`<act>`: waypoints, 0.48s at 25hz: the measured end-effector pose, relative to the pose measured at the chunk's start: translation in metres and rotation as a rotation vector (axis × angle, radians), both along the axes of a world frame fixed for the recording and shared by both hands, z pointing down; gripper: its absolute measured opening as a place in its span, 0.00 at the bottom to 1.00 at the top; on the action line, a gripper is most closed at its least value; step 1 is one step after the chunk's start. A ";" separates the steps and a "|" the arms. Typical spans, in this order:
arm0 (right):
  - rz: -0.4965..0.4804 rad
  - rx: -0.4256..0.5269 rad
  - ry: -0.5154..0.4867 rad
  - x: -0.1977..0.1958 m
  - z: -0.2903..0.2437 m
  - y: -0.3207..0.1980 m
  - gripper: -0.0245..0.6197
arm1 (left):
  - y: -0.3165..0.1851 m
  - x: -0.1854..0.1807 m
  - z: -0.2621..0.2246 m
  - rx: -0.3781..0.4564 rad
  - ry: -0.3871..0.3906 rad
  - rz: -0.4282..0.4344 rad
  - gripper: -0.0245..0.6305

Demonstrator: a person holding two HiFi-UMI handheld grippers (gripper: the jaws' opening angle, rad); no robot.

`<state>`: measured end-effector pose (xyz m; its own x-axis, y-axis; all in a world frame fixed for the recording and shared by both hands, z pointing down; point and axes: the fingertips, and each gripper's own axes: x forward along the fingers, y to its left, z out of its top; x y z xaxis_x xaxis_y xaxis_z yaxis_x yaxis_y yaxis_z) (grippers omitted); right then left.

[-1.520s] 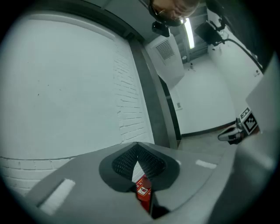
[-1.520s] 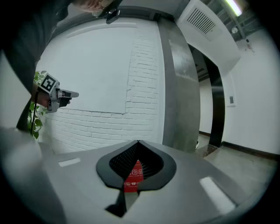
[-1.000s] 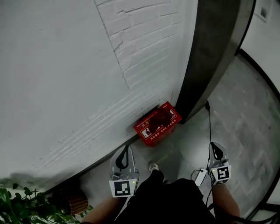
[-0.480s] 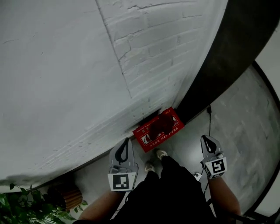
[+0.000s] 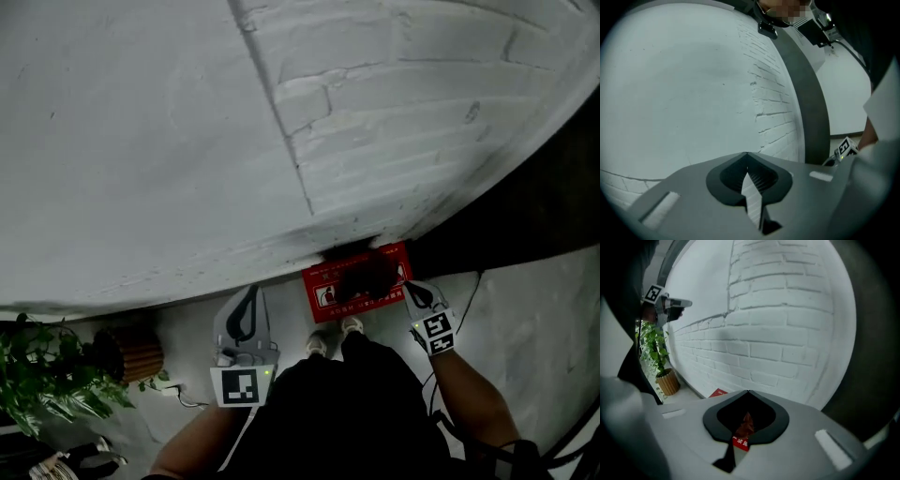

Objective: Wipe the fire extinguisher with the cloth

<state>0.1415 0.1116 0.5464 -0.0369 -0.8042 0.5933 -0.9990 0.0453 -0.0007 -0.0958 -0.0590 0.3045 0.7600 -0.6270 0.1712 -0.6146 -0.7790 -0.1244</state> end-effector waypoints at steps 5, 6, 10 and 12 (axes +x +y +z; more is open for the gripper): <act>-0.124 -0.212 -0.077 -0.009 0.087 -0.023 0.27 | -0.009 -0.012 -0.010 0.029 -0.074 -0.119 0.04; -0.138 -0.239 -0.082 -0.011 0.097 -0.026 0.29 | -0.009 -0.017 -0.012 0.031 -0.086 -0.142 0.04; -0.188 -0.295 -0.092 -0.014 0.123 -0.041 0.34 | -0.005 -0.042 -0.015 0.031 -0.149 -0.229 0.04; -0.220 -0.325 -0.083 -0.016 0.138 -0.050 0.35 | -0.003 -0.055 -0.014 0.036 -0.173 -0.273 0.04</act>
<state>0.1252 0.0612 0.6842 -0.2462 -0.5424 0.8032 -0.9613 0.2425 -0.1308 -0.1513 -0.0617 0.2903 0.5248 -0.8114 0.2573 -0.7673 -0.5818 -0.2696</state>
